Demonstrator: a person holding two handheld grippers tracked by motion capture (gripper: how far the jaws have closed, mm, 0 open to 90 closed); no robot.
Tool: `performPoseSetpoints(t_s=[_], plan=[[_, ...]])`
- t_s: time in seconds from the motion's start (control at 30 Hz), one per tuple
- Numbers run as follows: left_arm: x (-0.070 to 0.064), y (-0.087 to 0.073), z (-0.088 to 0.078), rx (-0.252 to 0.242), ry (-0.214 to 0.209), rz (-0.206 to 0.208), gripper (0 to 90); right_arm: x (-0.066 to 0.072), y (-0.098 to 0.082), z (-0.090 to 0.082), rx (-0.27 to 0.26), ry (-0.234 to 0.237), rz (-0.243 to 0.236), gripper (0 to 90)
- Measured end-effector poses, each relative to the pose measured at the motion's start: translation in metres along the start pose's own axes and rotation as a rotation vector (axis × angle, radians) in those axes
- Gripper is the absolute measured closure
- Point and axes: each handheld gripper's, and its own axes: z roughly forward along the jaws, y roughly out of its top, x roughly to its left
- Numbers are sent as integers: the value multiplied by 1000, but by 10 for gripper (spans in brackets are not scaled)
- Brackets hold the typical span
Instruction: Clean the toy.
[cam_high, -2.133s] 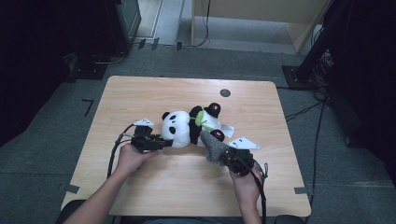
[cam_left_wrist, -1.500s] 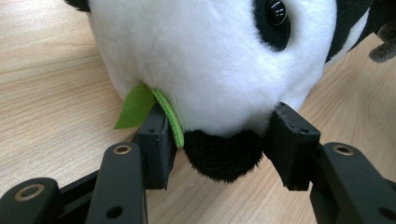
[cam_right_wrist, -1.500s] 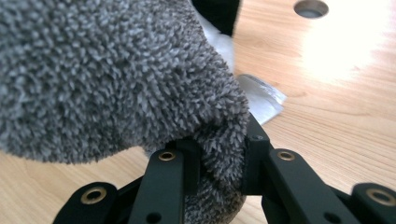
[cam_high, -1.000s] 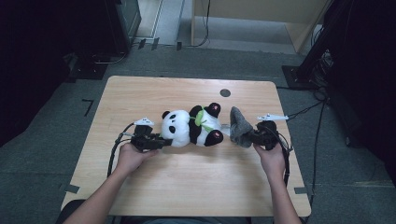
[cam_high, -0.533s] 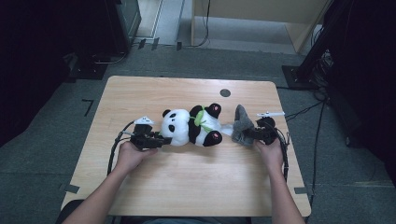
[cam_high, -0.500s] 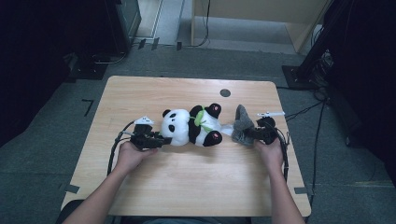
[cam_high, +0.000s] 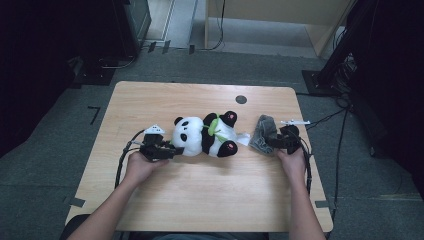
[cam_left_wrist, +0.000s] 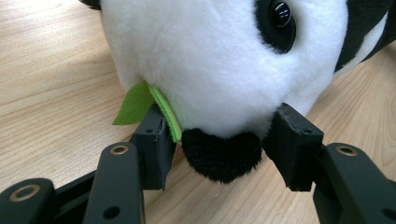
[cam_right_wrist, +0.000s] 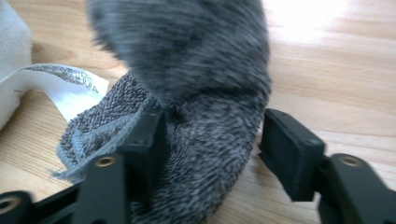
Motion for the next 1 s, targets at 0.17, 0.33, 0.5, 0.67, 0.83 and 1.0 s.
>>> performPoseSetpoints(t_s=[0.17, 0.33, 0.5, 0.67, 0.83, 1.0], plan=[[0, 0, 0, 0, -1, -3, 446, 1, 0, -11, -19, 38, -14, 363], [0, 0, 0, -1, 1, 4, 436, 5, 3, -26, -89, 60, -13, 319], [0, 0, 0, -2, 1, 11, 422, 11, 3, -34, -109, 122, -16, 286], [0, 1, 0, -3, 1, 14, 397, 25, -1, -38, -98, 147, -72, 280], [0, 2, 0, -2, -1, 11, 366, 40, -3, -40, -104, 184, -107, 280], [1, 2, 0, -3, -8, 11, 355, 56, -3, -42, -115, 215, -135, 279]])
